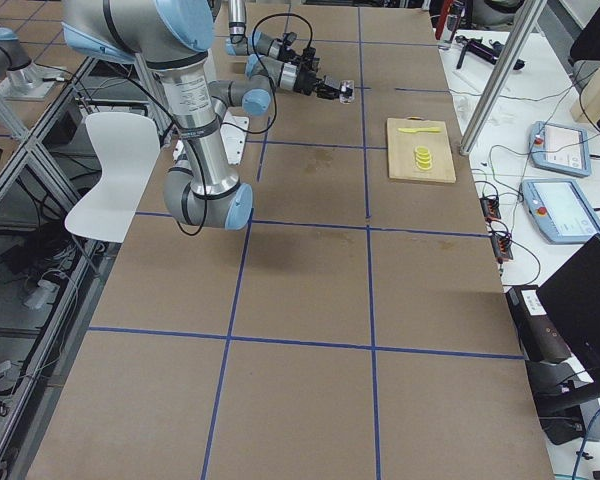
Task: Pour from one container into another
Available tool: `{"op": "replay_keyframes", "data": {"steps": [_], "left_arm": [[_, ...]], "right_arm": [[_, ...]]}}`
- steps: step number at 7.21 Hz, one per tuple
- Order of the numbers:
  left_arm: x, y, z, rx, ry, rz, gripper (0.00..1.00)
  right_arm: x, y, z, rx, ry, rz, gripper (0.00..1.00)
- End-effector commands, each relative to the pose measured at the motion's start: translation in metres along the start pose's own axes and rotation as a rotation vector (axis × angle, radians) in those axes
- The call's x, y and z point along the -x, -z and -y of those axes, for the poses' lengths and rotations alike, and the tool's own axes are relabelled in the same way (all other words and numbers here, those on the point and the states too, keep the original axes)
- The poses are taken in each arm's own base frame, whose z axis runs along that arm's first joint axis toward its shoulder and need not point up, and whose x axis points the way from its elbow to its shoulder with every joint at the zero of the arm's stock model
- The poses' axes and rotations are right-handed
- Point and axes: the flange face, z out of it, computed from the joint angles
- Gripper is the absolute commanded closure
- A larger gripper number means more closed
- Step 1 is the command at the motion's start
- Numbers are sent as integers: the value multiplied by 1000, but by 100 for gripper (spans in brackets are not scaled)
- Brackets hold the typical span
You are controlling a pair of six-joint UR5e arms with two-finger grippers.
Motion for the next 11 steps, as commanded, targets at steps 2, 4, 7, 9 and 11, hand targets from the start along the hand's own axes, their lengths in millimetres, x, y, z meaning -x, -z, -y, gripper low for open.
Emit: {"op": "replay_keyframes", "data": {"steps": [2,4,7,9,11], "left_arm": [[-1,0,1,-1,1,-1,57],[-1,0,2,-4,1,1,36],[-1,1,6,-29,12,16,0],[-7,1,17,-48,31,19,0],[-15,2,32,-77,67,24,0]], "right_arm": [[0,0,0,0,-2,0,100],[0,0,0,0,-1,0,100],[0,0,0,0,-1,0,100],[0,0,0,0,-1,0,100],[-1,0,0,0,-1,-1,100]]}}
